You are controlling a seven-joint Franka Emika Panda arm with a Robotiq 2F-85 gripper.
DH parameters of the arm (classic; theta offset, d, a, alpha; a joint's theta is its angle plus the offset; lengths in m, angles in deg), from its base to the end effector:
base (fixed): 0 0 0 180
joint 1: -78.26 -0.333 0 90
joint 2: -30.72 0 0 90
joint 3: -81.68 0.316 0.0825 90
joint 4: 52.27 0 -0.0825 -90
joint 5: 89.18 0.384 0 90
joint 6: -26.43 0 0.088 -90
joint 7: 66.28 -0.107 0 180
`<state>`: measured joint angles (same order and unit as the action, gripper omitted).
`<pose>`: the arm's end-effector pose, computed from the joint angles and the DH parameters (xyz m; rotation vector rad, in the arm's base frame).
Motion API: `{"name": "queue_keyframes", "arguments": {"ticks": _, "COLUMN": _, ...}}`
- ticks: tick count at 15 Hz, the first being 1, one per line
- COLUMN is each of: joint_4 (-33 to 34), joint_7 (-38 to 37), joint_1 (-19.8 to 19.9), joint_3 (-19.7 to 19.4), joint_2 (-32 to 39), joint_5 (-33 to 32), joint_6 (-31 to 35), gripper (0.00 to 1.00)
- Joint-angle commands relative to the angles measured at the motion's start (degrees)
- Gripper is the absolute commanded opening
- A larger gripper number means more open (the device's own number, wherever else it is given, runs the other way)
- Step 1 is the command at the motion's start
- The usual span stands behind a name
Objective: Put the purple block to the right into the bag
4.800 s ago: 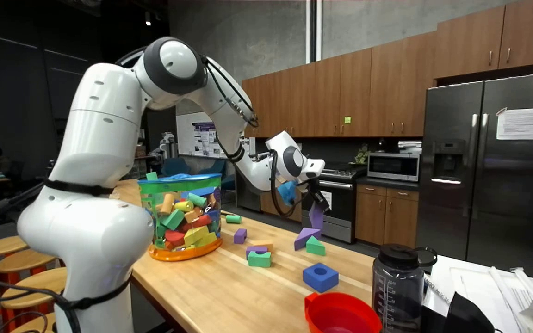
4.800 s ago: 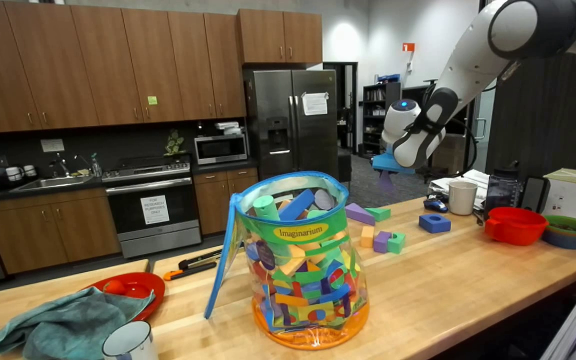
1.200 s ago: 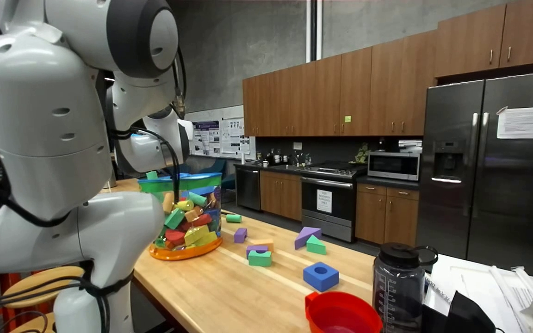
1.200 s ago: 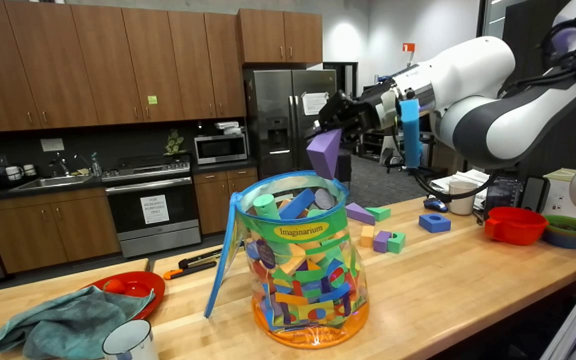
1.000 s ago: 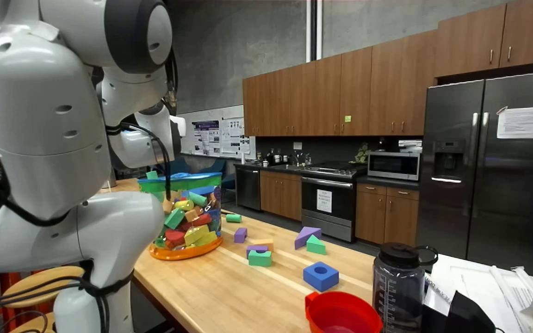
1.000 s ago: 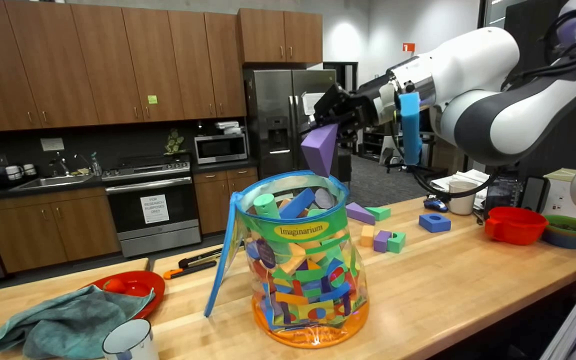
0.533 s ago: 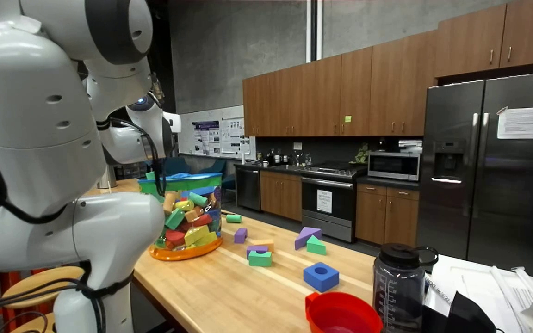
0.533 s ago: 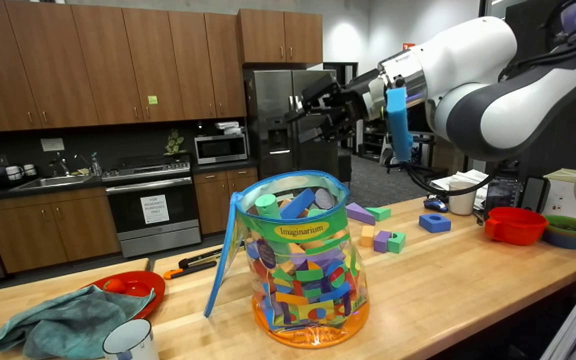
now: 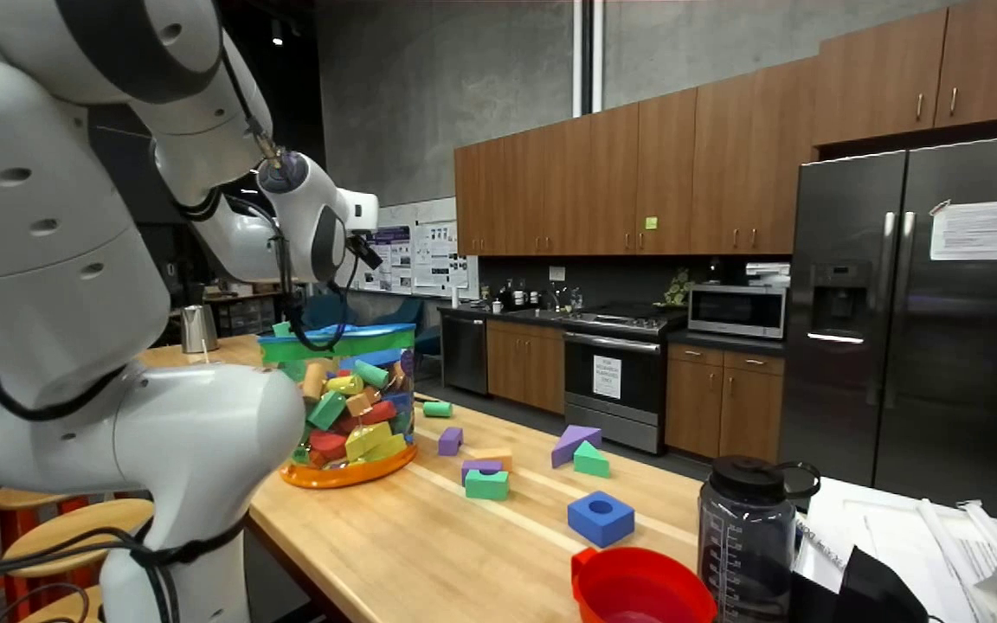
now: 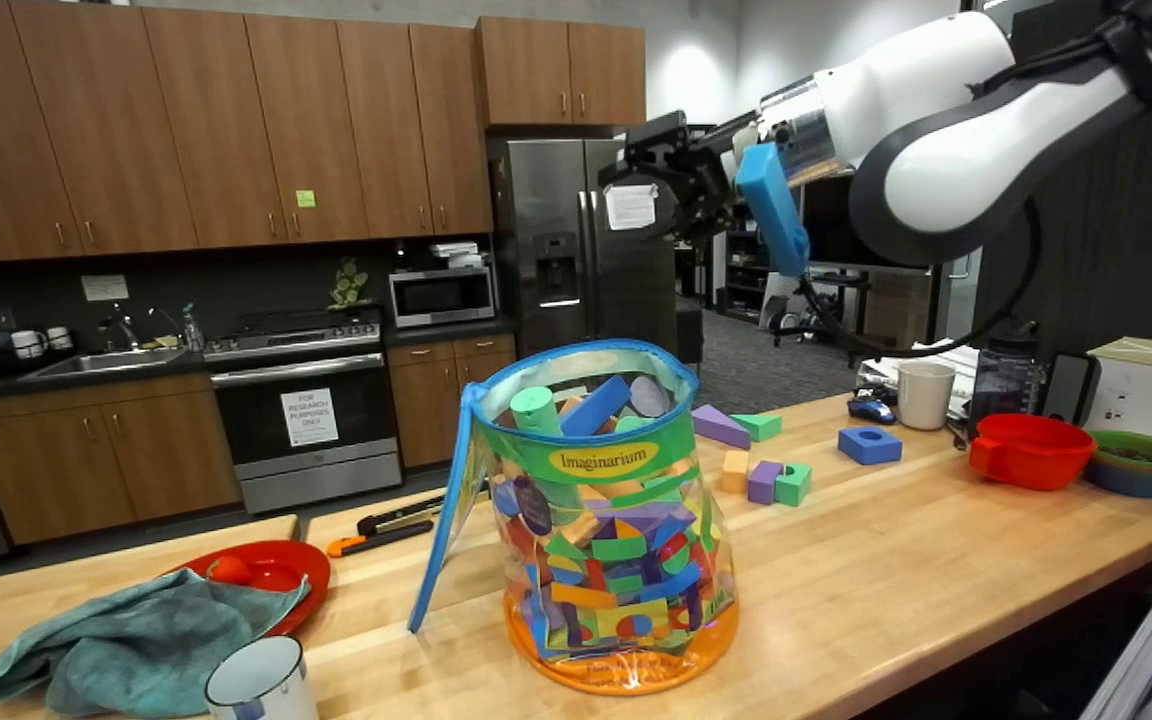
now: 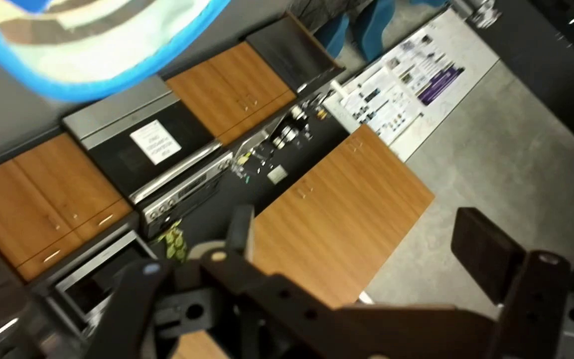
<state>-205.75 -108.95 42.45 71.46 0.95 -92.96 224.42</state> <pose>0.3694 0.1741 0.5563 -2.0374 0.2697 -1.2353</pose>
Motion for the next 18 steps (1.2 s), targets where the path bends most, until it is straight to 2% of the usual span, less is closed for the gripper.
{"name": "queue_keyframes", "arguments": {"ticks": 1, "joint_4": 2.8, "joint_7": 5.9, "joint_1": 11.4, "joint_3": 4.0, "joint_2": 0.8, "joint_5": 8.0, "joint_6": 0.0, "gripper": 1.0}}
{"name": "queue_keyframes", "arguments": {"ticks": 4, "joint_4": 4.6, "joint_7": 11.6, "joint_1": 22.5, "joint_3": 7.3, "joint_2": 3.2, "joint_5": 13.2, "joint_6": -0.1, "gripper": 1.0}}
{"name": "queue_keyframes", "arguments": {"ticks": 5, "joint_4": 5.1, "joint_7": 11.1, "joint_1": 28.2, "joint_3": 9.6, "joint_2": 4.1, "joint_5": 12.2, "joint_6": -0.1, "gripper": 1.0}}
{"name": "queue_keyframes", "arguments": {"ticks": 9, "joint_4": 6.3, "joint_7": 17.9, "joint_1": 46.3, "joint_3": 18.3, "joint_2": 8.8, "joint_5": 16.8, "joint_6": 0.0, "gripper": 1.0}}
{"name": "queue_keyframes", "arguments": {"ticks": 13, "joint_4": 4.9, "joint_7": 29.8, "joint_1": 64.9, "joint_3": 30.6, "joint_2": 11.9, "joint_5": 26.6, "joint_6": 0.0, "gripper": 1.0}}
{"name": "queue_keyframes", "arguments": {"ticks": 16, "joint_4": 3.4, "joint_7": 36.1, "joint_1": 78.9, "joint_3": 42.6, "joint_2": 14.8, "joint_5": 32.3, "joint_6": -0.8, "gripper": 1.0}}
{"name": "queue_keyframes", "arguments": {"ticks": 17, "joint_4": 3.6, "joint_7": 32.7, "joint_1": 72.2, "joint_3": 36.5, "joint_2": 13.3, "joint_5": 29.5, "joint_6": -0.4, "gripper": 1.0}}
{"name": "queue_keyframes", "arguments": {"ticks": 18, "joint_4": 3.2, "joint_7": 33.7, "joint_1": 75.9, "joint_3": 39.7, "joint_2": 14.2, "joint_5": 30.4, "joint_6": -0.4, "gripper": 1.0}}
